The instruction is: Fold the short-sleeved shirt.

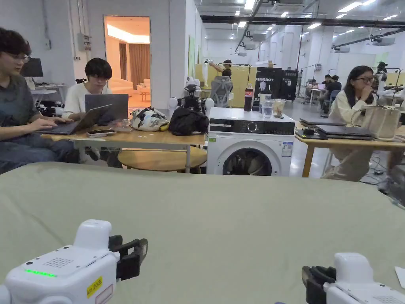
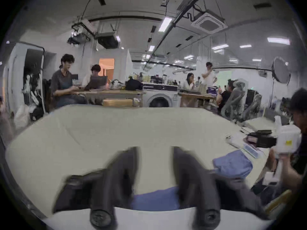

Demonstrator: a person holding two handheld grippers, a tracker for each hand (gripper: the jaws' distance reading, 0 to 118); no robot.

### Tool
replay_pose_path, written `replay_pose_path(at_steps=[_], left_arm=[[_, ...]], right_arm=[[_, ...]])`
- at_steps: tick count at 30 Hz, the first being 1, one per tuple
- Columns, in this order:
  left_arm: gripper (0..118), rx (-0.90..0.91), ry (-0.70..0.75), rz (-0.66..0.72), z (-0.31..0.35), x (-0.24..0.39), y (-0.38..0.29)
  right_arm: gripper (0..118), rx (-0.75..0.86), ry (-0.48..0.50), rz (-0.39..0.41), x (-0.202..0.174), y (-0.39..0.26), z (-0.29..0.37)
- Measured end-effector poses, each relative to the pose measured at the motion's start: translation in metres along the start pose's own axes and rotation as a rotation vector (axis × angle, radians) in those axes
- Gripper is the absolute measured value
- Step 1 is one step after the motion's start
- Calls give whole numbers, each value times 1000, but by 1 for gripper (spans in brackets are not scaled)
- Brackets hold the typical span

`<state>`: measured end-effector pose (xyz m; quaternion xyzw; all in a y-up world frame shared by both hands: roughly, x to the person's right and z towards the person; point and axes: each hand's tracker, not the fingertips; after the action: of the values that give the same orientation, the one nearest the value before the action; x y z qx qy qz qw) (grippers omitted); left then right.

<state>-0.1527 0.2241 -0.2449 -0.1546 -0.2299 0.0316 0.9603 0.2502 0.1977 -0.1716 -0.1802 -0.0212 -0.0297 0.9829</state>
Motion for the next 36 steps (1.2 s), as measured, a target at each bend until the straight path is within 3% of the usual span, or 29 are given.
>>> replay_pose_path(at_steps=[1, 2, 5, 11, 12, 13, 14, 15, 19, 24, 26, 27, 28, 29, 32, 33, 34, 36], left_arm=[[1, -25, -2, 3, -4, 3, -2], [0, -35, 18, -26, -7, 6, -6], [0, -53, 16, -35, -5, 3, -15], [2, -49, -23, 128, 17, -45, -16], [20, -62, -21, 171, 23, -62, -18], [57, -61, 0, 222, 30, -80, -23], [85, -86, 19, 265, 34, -98, -28], [97, -122, 27, 335, 38, -114, -36], [97, -180, -32, 607, 50, -170, -82], [97, -243, -67, 826, 29, -195, -130], [89, -276, -90, 937, 13, -199, -147], [73, -281, -100, 974, 5, -199, -155], [49, -218, -120, 1000, 3, -198, -157], [38, -181, -125, 1048, -1, -198, -156], [34, -273, -113, 1094, -19, -183, -162], [27, -285, -133, 1078, -23, -178, -163], [11, -276, -142, 1073, -25, -174, -162], [6, -246, -135, 1096, -19, -167, -159]], right_arm=[[0, -4, -7, 12, -7, -2, -5], [0, -7, -13, 15, -13, -5, -8], [0, -27, 23, 8, -19, -13, -17], [0, -45, 29, 24, -16, -16, -17], [0, -47, 37, 21, -13, -17, -15], [0, -52, 52, 12, -8, -17, -14], [0, -57, 57, 2, -6, -18, -11], [0, -63, 61, -10, -1, -20, -10], [0, -90, 91, -121, 14, -30, -8], [0, -122, 116, -142, 19, -36, -9], [0, -127, 148, -146, 16, -37, -6], [0, -128, 158, -145, 15, -38, -5], [0, -129, 155, -137, 13, -38, -3], [0, -133, 151, -115, 12, -37, -1], [0, -138, 147, -89, 12, -36, 1], [0, -138, 146, -89, 13, -35, 2], [0, -138, 147, -93, 16, -34, 3], [0, -137, 153, -105, 18, -32, 5]])
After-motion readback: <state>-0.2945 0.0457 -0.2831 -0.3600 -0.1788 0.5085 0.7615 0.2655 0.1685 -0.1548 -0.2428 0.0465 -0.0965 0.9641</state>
